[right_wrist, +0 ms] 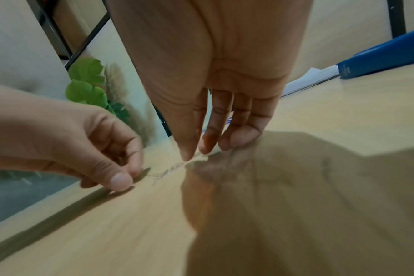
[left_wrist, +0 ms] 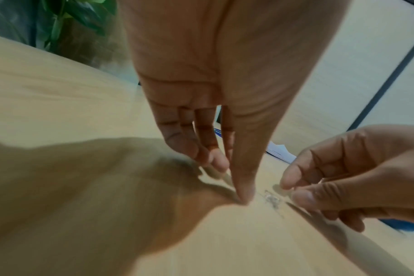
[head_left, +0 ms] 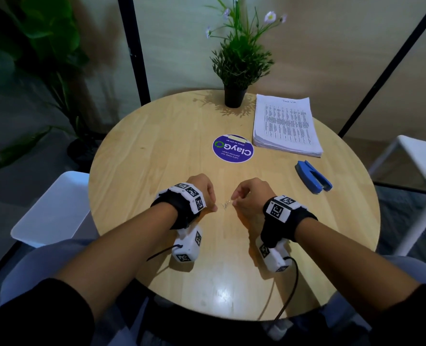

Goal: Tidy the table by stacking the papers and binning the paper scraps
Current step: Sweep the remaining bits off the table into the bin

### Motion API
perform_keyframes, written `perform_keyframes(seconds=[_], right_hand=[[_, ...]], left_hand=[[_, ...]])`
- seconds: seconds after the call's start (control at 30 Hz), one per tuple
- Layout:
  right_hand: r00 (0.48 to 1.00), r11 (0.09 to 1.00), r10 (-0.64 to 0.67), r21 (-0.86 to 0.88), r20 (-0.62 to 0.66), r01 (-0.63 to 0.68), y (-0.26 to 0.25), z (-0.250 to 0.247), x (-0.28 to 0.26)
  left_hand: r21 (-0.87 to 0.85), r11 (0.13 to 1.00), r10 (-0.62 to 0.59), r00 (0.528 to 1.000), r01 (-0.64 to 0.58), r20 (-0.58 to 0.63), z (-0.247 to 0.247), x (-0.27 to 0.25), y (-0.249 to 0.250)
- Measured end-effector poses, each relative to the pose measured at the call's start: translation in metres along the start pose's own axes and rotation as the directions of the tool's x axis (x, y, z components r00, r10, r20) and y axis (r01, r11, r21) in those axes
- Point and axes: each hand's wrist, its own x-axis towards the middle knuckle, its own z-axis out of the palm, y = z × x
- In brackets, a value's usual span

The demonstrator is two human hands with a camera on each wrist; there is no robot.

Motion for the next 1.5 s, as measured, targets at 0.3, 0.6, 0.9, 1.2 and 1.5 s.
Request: perform_keyframes(seconds=[0.3, 0.6, 0.9, 1.2, 1.5], right_hand=[[1.0, 1.0, -0.005, -0.004, 0.014, 0.006, -0.008, 0.013, -0.005], [0.999, 0.999, 0.028, 0.019, 0.041, -0.029, -0.005, 0.006, -0.007], [0.997, 0.998, -0.037, 0.059, 0.074, 0.033, -0.007, 0.014, -0.002], [0.994, 0.982, -0.069, 0.18, 0.082, 0.053, 0.0, 0.009, -0.001], [0.996, 0.999, -0.053, -0.005, 0.076, 0.054, 0.003, -0.002, 0.003]], left_hand=[[0.023, 0.999, 0.028, 0.998, -0.027, -0.054, 0.011, -0.012, 0.002], [0.003, 0.999, -0.033, 0.994, 0.033, -0.105, 0.013, -0.003, 0.005], [-0.032, 0.999, 0.003, 0.995, -0.007, -0.095, 0.011, -0.006, -0.005], [-0.049, 0.999, -0.008, 0.995, 0.003, -0.098, 0.014, -0.01, -0.005], [0.027, 1.0, 0.017, 0.991, -0.013, -0.136, 0.026, -0.008, 0.007]])
